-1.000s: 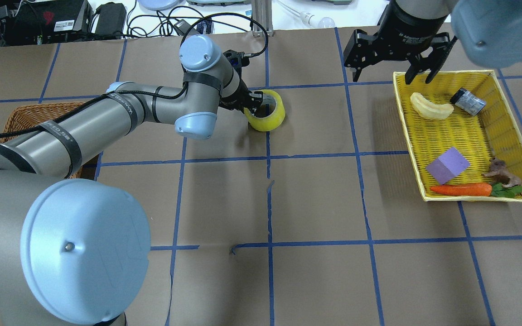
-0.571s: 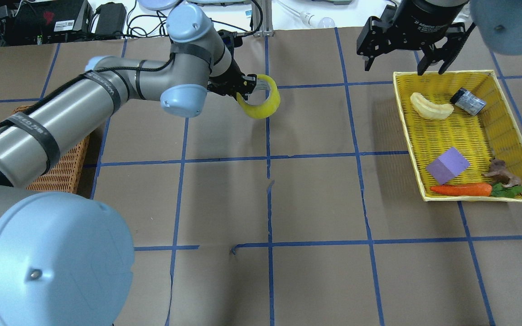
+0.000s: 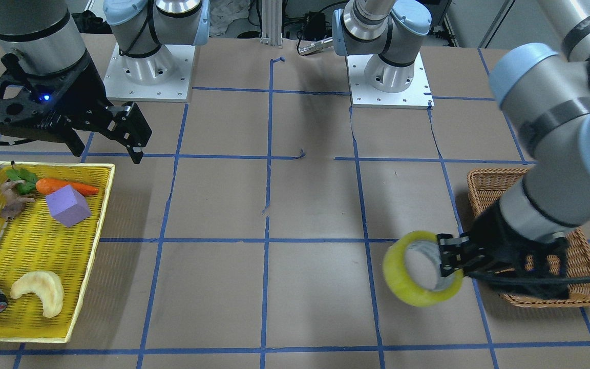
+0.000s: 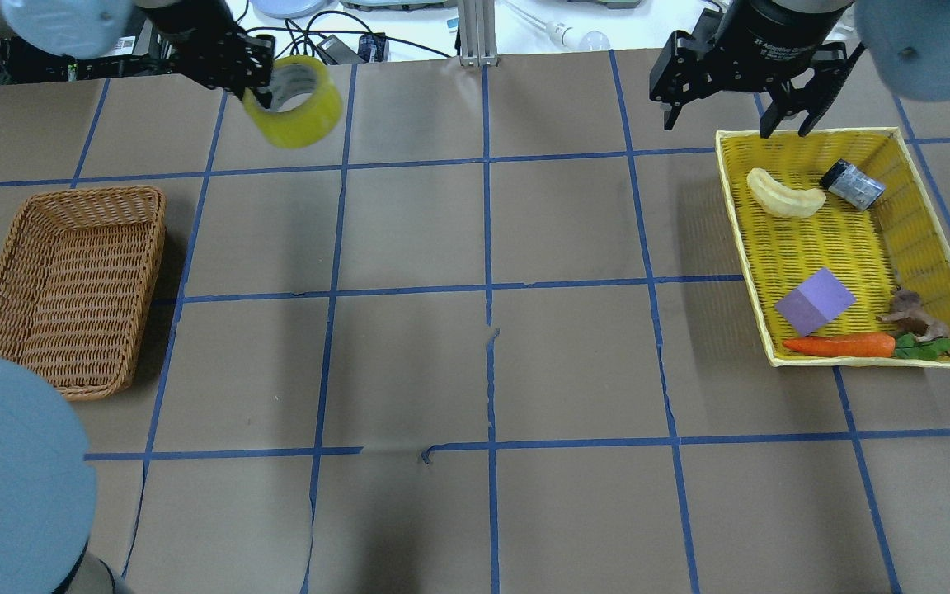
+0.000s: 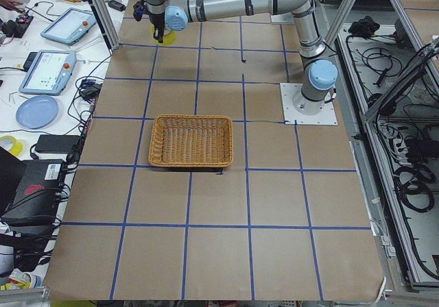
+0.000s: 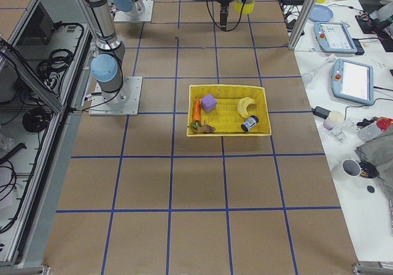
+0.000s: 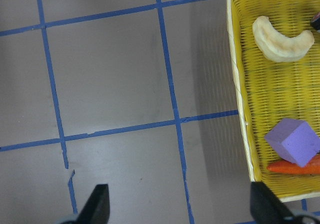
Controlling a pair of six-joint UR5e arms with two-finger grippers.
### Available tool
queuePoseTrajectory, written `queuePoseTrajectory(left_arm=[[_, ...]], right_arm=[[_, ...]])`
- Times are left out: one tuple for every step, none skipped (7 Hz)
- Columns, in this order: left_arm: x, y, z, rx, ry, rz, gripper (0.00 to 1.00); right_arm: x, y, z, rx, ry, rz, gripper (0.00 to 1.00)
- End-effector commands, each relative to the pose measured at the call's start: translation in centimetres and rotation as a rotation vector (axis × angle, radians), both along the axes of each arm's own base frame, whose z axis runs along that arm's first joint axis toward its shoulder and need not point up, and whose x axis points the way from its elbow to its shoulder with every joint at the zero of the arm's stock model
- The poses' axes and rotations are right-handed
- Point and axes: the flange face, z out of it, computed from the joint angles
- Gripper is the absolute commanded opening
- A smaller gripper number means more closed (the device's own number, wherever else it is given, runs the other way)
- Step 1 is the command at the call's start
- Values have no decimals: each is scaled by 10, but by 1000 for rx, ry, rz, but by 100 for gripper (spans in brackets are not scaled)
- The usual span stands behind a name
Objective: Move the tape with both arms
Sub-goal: 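Carry the tape roll with the left gripper into the wicker basket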
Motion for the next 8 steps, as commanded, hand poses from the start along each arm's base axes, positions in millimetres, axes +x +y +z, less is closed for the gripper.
queuePoseTrajectory(left_arm=[[169,35,-23,80,-3,9,0],[227,58,-43,89,5,-11,0],[280,85,-62,105,25,-6,0],[312,108,-83,125,47,17,0],[326,126,-111,169,43,40,0],[332,133,-141,181,-12,39,0],[330,136,-160,148,-48,46,0],[327,138,-166,149,-37,61,0]], right_arm=[[0,0,0,0,2,0,100],[1,0,0,0,2,0,100],[1,0,-1,2,2,0,100],[1,0,-1,2,2,0,100],[1,0,-1,2,2,0,100],[2,1,-1,2,2,2,100],[2,1,-1,2,2,2,100],[2,1,-1,2,2,2,100]])
